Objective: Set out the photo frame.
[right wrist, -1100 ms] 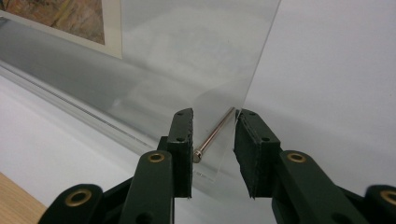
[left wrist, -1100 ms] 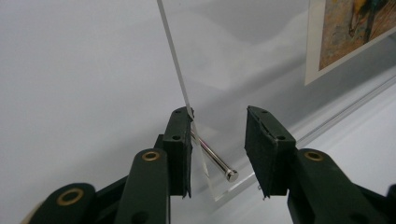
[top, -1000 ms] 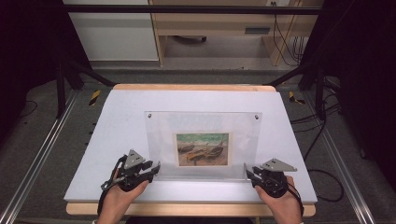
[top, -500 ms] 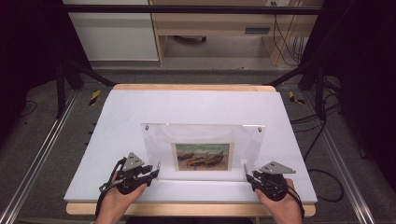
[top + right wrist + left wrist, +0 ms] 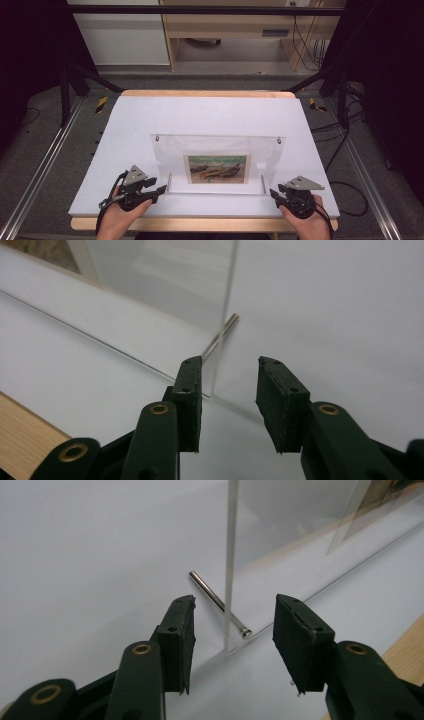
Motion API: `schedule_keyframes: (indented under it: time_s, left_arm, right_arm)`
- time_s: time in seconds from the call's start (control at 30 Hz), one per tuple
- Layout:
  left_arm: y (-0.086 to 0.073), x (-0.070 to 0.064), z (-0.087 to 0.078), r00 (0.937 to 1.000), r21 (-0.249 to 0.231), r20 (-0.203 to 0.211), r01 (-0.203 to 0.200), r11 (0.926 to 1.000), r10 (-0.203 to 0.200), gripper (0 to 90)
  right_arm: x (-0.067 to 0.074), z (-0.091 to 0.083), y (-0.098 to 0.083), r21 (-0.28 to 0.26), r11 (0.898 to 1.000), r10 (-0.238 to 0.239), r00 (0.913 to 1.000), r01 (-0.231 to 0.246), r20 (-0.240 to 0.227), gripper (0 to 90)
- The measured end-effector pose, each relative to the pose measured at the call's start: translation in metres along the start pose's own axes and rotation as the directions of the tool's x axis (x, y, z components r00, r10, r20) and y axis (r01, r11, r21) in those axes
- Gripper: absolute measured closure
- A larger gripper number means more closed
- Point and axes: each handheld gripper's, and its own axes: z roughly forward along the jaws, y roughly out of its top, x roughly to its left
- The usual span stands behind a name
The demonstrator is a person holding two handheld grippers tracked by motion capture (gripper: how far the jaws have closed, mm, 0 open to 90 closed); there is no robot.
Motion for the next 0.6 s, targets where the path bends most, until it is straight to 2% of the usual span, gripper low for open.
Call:
schedule_keyframes:
  time_s: [0.1,0.17,0.3,0.37,0.47,0.5,0.6]
  left_arm:
    - [-0.001,0.009,-0.004,0.9994,-0.012,-0.031,0.014,0.9998,-0.014,44.1]
    - [-0.002,0.017,-0.007,0.9975,-0.024,-0.068,0.021,0.9995,-0.022,40.3]
    - [-0.002,0.032,-0.011,0.9912,-0.035,-0.123,0.043,0.9985,-0.047,33.0]
    - [-0.002,0.038,-0.011,0.9859,-0.036,-0.162,0.036,0.9987,-0.041,29.8]
    - [-0.002,0.046,-0.007,0.9755,-0.018,-0.218,0.027,0.9995,-0.031,22.4]
    - [-0.001,0.049,-0.005,0.9751,-0.021,-0.218,0.038,0.999,-0.042,19.4]
    - [-0.001,0.054,-0.001,0.978,-0.027,-0.205,0.033,0.9991,-0.038,9.3]
  right_arm:
    - [-0.006,-0.002,-0.002,-0.001,1.0,0.0,0.9993,0.0,0.038,61.5]
    - [-0.008,-0.001,-0.002,-0.001,1.0,0.016,0.9976,-0.016,0.068,58.6]
    - [-0.013,0.001,-0.002,-0.011,1.0,0.013,0.9912,-0.012,0.132,51.5]
    - [-0.015,0.003,0.0,-0.014,1.0,0.016,0.9862,-0.014,0.165,47.5]
    - [-0.02,0.008,0.003,-0.02,1.0,0.027,0.9747,-0.023,0.222,39.3]
    - [-0.023,0.011,0.005,-0.025,0.999,0.029,0.967,-0.024,0.253,36.1]
    - [-0.028,0.019,0.012,-0.053,0.998,0.041,0.9536,-0.026,0.298,29.7]
